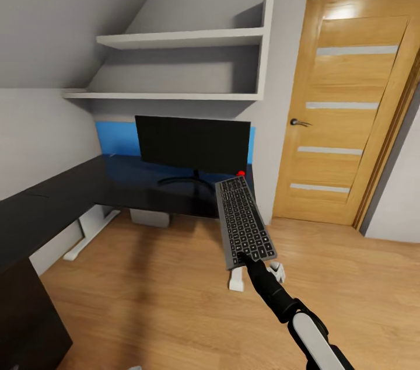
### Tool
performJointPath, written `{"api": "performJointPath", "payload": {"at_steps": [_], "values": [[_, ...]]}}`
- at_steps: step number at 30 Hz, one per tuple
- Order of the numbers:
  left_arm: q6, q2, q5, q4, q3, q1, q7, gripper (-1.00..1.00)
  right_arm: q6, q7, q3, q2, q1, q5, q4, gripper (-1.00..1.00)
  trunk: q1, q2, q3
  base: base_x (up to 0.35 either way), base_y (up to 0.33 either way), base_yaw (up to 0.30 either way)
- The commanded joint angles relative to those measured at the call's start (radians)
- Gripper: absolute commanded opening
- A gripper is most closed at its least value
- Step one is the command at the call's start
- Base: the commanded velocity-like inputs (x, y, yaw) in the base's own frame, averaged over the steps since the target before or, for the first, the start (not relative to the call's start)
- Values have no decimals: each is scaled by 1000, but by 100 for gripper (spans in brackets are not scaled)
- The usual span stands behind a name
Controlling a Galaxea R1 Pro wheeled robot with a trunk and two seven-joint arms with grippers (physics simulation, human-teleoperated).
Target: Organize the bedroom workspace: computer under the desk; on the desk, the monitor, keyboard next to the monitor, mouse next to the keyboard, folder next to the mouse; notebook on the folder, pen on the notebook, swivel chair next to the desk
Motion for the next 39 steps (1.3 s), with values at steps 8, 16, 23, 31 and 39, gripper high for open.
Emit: {"api": "performJointPath", "payload": {"at_steps": [8, 16, 23, 31, 39], "values": [[4, 1, 6, -3, -2, 0, 7, 100, 2, 5, 2, 0, -1, -11, 0, -100, 0, -1, -1, 0, 0, -271], [4, 2, 7, -3, 0, 0, 8, 100, -2, 2, 1, -1, -1, -9, 0, -100, 0, -1, -1, 0, 0, -243], [4, 2, 6, -2, 0, 0, 8, 100, -36, -2, -9, 2, -1, -4, 2, -100, 0, -1, -1, 0, 0, -9], [4, -1, 6, 20, -3, 0, 8, 100, -213, -27, -14, 62, -1, 5, 16, -100, 0, -1, -1, 0, 0, 0], [3, 0, 5, 24, -4, 0, 8, 100, -487, -182, -13, 233, -3, 4, 63, -100, 0, -1, -1, 0, 0, 0]]}}
